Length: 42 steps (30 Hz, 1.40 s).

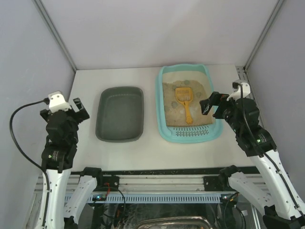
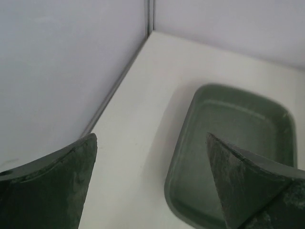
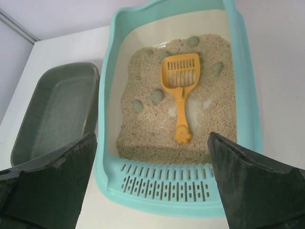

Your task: Clean the litter box

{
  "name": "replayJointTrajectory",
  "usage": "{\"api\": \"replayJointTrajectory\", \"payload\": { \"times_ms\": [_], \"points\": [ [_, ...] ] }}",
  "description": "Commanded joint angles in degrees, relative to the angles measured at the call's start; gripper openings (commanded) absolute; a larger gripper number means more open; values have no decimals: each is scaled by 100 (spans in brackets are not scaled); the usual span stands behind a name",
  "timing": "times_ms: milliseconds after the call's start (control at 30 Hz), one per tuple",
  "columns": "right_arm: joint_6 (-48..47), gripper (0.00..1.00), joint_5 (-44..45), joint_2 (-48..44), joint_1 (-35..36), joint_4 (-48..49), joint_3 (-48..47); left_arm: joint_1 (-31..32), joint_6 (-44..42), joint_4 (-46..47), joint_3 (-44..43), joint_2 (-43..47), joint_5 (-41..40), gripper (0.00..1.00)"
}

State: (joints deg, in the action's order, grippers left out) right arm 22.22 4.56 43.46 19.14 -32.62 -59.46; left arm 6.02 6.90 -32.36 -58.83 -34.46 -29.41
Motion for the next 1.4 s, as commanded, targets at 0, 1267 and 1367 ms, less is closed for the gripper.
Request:
{"api": "replayJointTrajectory", "payload": {
  "times_ms": [0, 1267, 1367],
  "points": [
    [373, 100, 856, -158, 315, -81, -12, -335, -68, -108, 398, 249, 959, 99],
    [-245, 53, 542, 6282, 269, 577, -1526, -25, 1166, 631, -1528, -3667, 3987, 98],
    [-267, 50, 463, 6612, 170, 544, -1804, -23, 1082, 679, -1576, -3875, 3993, 98]
  ]
}}
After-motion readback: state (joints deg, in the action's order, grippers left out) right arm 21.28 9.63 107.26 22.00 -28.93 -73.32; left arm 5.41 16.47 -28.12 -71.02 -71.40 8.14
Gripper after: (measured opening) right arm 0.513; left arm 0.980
